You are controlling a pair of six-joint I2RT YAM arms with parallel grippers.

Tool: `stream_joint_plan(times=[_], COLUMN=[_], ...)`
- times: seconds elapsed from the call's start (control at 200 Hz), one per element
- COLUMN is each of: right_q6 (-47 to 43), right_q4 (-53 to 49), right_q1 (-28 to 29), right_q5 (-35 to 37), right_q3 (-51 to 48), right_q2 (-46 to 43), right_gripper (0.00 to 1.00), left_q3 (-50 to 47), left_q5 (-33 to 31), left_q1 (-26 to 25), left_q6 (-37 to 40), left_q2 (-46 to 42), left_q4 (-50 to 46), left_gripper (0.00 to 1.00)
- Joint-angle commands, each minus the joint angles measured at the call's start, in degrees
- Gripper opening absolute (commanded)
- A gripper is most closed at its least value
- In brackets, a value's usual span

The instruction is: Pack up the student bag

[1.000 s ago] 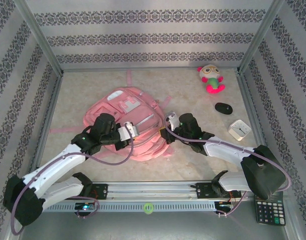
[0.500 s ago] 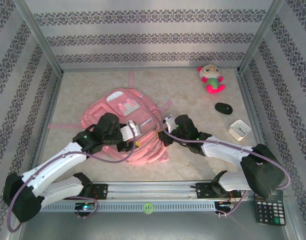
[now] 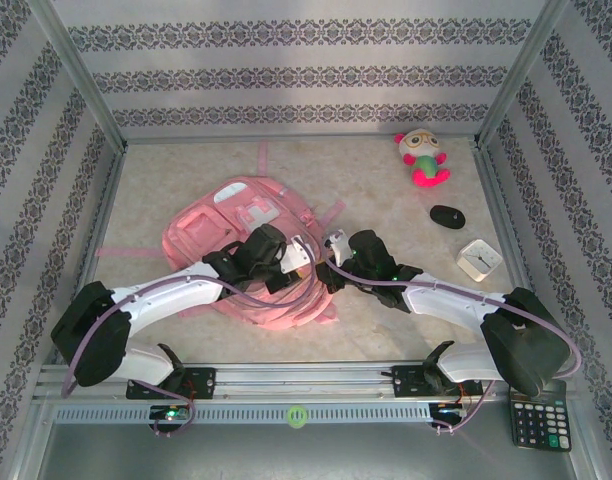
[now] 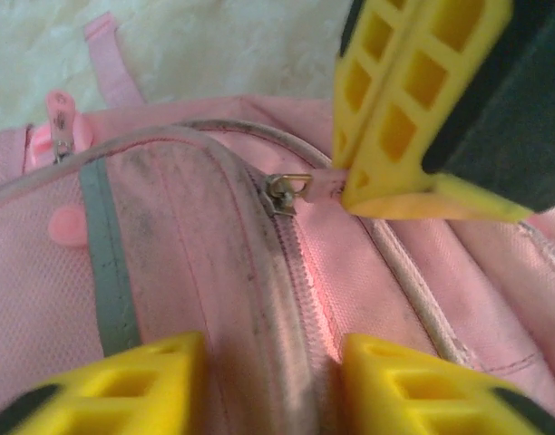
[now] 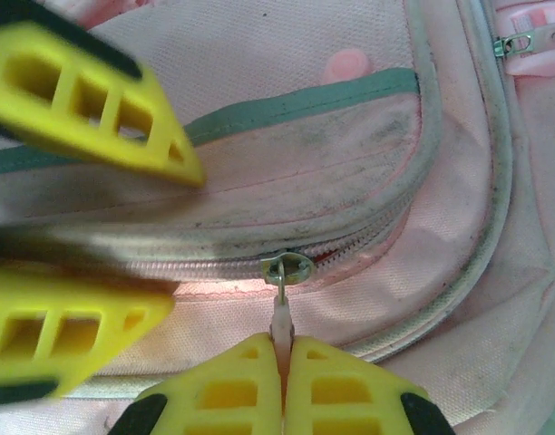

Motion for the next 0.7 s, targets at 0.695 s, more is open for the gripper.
stream_joint_plan(times=[0.695], right_q6=[8.1], right_q4=[11.0], right_q1=[-12.0], right_q5=[10.9], right_q3=[9.0], right_q2=[11.9], right_gripper=[0.0], left_q3=[-11.4], left_q5=[33.7], left_q1=[9.4], left_q6=[26.8], left_q2=[-18.7], left_q4=[4.4], left_gripper=[0.0])
